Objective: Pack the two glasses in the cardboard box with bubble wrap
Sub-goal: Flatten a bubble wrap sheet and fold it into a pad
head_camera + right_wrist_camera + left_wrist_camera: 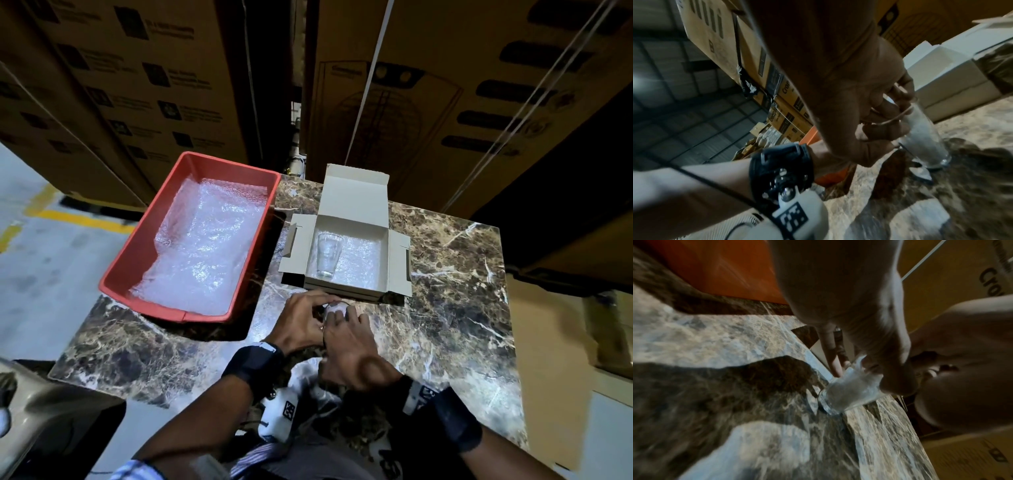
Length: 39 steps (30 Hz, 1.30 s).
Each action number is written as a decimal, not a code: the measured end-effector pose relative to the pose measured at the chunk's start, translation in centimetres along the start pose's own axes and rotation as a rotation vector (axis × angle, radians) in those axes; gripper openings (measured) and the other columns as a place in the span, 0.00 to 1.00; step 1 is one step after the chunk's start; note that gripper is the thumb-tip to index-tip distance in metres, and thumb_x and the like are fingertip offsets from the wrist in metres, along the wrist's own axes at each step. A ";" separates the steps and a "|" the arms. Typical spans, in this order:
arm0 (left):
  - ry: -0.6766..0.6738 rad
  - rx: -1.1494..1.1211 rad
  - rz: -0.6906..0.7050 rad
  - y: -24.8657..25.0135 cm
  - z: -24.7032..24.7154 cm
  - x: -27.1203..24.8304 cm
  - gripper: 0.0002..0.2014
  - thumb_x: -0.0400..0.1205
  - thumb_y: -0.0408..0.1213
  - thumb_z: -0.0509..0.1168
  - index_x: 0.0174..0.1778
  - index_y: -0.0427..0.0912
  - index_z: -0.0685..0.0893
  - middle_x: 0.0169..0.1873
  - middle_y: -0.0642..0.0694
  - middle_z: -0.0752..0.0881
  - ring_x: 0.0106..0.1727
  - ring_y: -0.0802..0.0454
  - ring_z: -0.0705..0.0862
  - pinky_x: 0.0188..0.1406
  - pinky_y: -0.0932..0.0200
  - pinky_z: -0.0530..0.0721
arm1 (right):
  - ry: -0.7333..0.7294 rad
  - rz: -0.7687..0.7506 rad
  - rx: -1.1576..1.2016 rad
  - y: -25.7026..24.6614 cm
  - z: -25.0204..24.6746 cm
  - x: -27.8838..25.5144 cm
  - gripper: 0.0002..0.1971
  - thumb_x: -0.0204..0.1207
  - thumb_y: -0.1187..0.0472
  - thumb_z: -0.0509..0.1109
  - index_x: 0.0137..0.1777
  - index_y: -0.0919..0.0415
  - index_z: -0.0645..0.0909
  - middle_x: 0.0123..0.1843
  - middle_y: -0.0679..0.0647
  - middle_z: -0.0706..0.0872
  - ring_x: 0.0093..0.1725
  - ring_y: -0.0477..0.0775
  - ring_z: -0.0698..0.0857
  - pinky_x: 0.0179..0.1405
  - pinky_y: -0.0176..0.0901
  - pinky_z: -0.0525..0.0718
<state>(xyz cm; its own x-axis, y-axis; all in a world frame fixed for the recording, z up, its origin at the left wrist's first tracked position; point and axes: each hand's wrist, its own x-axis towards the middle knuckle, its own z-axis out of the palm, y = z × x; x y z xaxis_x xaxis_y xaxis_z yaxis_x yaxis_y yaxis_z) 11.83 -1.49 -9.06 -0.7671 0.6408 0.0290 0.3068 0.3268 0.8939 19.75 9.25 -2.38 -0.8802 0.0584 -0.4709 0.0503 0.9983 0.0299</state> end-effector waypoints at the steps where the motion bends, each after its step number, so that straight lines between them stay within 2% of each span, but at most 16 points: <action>1: 0.024 -0.021 -0.003 0.0 0.2 -0.2 0.23 0.68 0.39 0.81 0.61 0.43 0.93 0.52 0.58 0.90 0.56 0.65 0.88 0.56 0.64 0.86 | 0.006 0.018 -0.012 -0.2 0.5 0.2 0.36 0.80 0.46 0.70 0.81 0.67 0.64 0.76 0.62 0.73 0.74 0.64 0.67 0.69 0.57 0.66; 5: 0.066 -0.031 0.036 -0.5 1.1 -1.3 0.19 0.72 0.34 0.80 0.59 0.46 0.93 0.54 0.58 0.90 0.56 0.62 0.89 0.55 0.60 0.89 | 0.022 0.102 -0.002 -1.2 3.1 0.9 0.33 0.84 0.46 0.67 0.81 0.67 0.66 0.76 0.62 0.75 0.75 0.61 0.70 0.69 0.55 0.63; 6: 0.070 -0.024 0.046 -0.5 1.1 -1.4 0.18 0.72 0.34 0.80 0.59 0.47 0.93 0.55 0.58 0.90 0.57 0.63 0.89 0.55 0.59 0.89 | 0.015 0.141 0.014 -1.3 3.5 1.0 0.33 0.81 0.45 0.71 0.78 0.66 0.73 0.72 0.61 0.80 0.71 0.60 0.74 0.65 0.54 0.65; 8: 0.074 -0.005 0.054 -0.7 1.0 -1.4 0.18 0.73 0.34 0.79 0.60 0.47 0.92 0.55 0.58 0.90 0.57 0.64 0.89 0.56 0.58 0.89 | -0.073 0.156 0.020 -1.6 2.7 0.9 0.33 0.64 0.41 0.84 0.63 0.64 0.87 0.55 0.57 0.89 0.57 0.56 0.82 0.54 0.51 0.67; 9: 0.067 -0.005 0.048 -0.8 1.0 -1.3 0.19 0.73 0.34 0.79 0.60 0.47 0.92 0.55 0.58 0.90 0.57 0.63 0.89 0.56 0.57 0.89 | -0.074 0.150 -0.010 -1.6 2.7 1.0 0.33 0.60 0.41 0.85 0.59 0.63 0.89 0.52 0.55 0.90 0.55 0.55 0.82 0.52 0.51 0.66; 13: 0.034 -0.052 0.016 -0.9 1.1 -1.4 0.21 0.71 0.33 0.79 0.61 0.45 0.92 0.57 0.58 0.89 0.58 0.60 0.89 0.54 0.55 0.90 | 0.085 0.128 -0.020 -1.1 2.4 1.2 0.30 0.76 0.48 0.76 0.72 0.65 0.78 0.64 0.58 0.84 0.66 0.59 0.78 0.63 0.52 0.69; 16: 0.021 -0.088 -0.003 -0.9 1.2 -1.5 0.22 0.70 0.31 0.80 0.62 0.45 0.91 0.57 0.58 0.89 0.58 0.58 0.90 0.53 0.53 0.91 | 0.039 0.043 -0.042 -0.7 2.3 1.2 0.26 0.85 0.51 0.64 0.78 0.63 0.69 0.71 0.58 0.77 0.72 0.60 0.71 0.69 0.54 0.67; 19: 0.019 -0.100 -0.006 -0.6 1.1 -1.5 0.24 0.67 0.28 0.79 0.61 0.46 0.92 0.56 0.58 0.88 0.57 0.58 0.90 0.51 0.54 0.91 | 0.010 -0.037 -0.067 0.0 1.1 0.7 0.33 0.73 0.37 0.69 0.72 0.58 0.75 0.67 0.57 0.78 0.70 0.61 0.72 0.65 0.56 0.66; 23: 0.004 -0.110 0.022 -0.1 0.9 -1.7 0.29 0.61 0.32 0.82 0.61 0.48 0.91 0.55 0.57 0.88 0.55 0.58 0.90 0.48 0.54 0.92 | 0.000 -0.053 -0.038 0.6 -0.1 -0.2 0.37 0.71 0.44 0.73 0.76 0.62 0.70 0.73 0.59 0.77 0.74 0.62 0.69 0.70 0.57 0.64; 26: -0.014 -0.118 0.008 -0.1 0.8 -1.6 0.31 0.58 0.34 0.85 0.60 0.47 0.92 0.55 0.56 0.88 0.55 0.58 0.90 0.48 0.54 0.92 | -0.137 -0.079 0.087 1.0 -1.2 -0.6 0.36 0.70 0.48 0.76 0.75 0.61 0.71 0.73 0.59 0.76 0.76 0.64 0.68 0.76 0.61 0.62; 28: -0.015 -0.069 0.016 -0.1 0.6 -1.5 0.34 0.56 0.38 0.87 0.61 0.46 0.92 0.55 0.57 0.89 0.57 0.61 0.89 0.52 0.55 0.91 | -0.231 -0.087 0.289 2.1 -2.4 -0.6 0.26 0.71 0.53 0.76 0.67 0.58 0.75 0.67 0.61 0.79 0.74 0.64 0.70 0.70 0.56 0.70; 30: -0.009 -0.036 0.016 0.0 0.4 -1.4 0.35 0.55 0.46 0.89 0.61 0.46 0.92 0.55 0.58 0.89 0.57 0.64 0.88 0.55 0.57 0.89 | -0.189 -0.074 0.446 3.6 -3.3 -1.0 0.21 0.73 0.54 0.76 0.65 0.56 0.78 0.61 0.62 0.85 0.68 0.63 0.79 0.58 0.47 0.79; 31: -0.003 -0.024 0.014 0.0 0.3 -1.4 0.36 0.55 0.48 0.89 0.61 0.46 0.92 0.55 0.58 0.89 0.57 0.64 0.87 0.56 0.58 0.88 | -0.132 -0.056 0.489 4.1 -3.7 -1.2 0.21 0.74 0.53 0.76 0.66 0.56 0.82 0.59 0.61 0.88 0.64 0.61 0.83 0.56 0.46 0.83; 33: -0.001 -0.018 0.010 0.3 0.4 -1.5 0.35 0.55 0.48 0.90 0.60 0.46 0.92 0.54 0.57 0.89 0.56 0.64 0.87 0.55 0.58 0.88 | -0.082 -0.018 0.524 4.4 -3.9 -1.8 0.25 0.73 0.49 0.78 0.69 0.56 0.84 0.62 0.60 0.89 0.62 0.59 0.87 0.61 0.48 0.85; 36: -0.010 -0.051 0.003 0.5 0.3 -1.5 0.33 0.56 0.45 0.91 0.59 0.48 0.92 0.52 0.57 0.89 0.54 0.63 0.88 0.52 0.59 0.88 | -0.123 0.053 0.424 3.5 -3.5 -2.1 0.33 0.74 0.47 0.79 0.77 0.55 0.76 0.69 0.62 0.80 0.72 0.63 0.77 0.68 0.48 0.78; 39: 0.007 -0.056 -0.004 0.5 0.4 -1.6 0.32 0.55 0.40 0.89 0.58 0.49 0.92 0.51 0.58 0.89 0.54 0.62 0.89 0.51 0.61 0.88 | -0.122 0.020 0.211 2.4 -3.3 -1.5 0.29 0.70 0.49 0.81 0.69 0.54 0.75 0.66 0.57 0.83 0.72 0.63 0.73 0.68 0.53 0.72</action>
<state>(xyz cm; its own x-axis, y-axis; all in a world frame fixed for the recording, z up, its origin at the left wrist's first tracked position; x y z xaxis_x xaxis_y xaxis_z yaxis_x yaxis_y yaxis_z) 13.47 -2.03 -8.82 -0.7721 0.6349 0.0286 0.2721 0.2897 0.9176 19.62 11.53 1.35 -0.8153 0.0657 -0.5753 0.1759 0.9747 -0.1380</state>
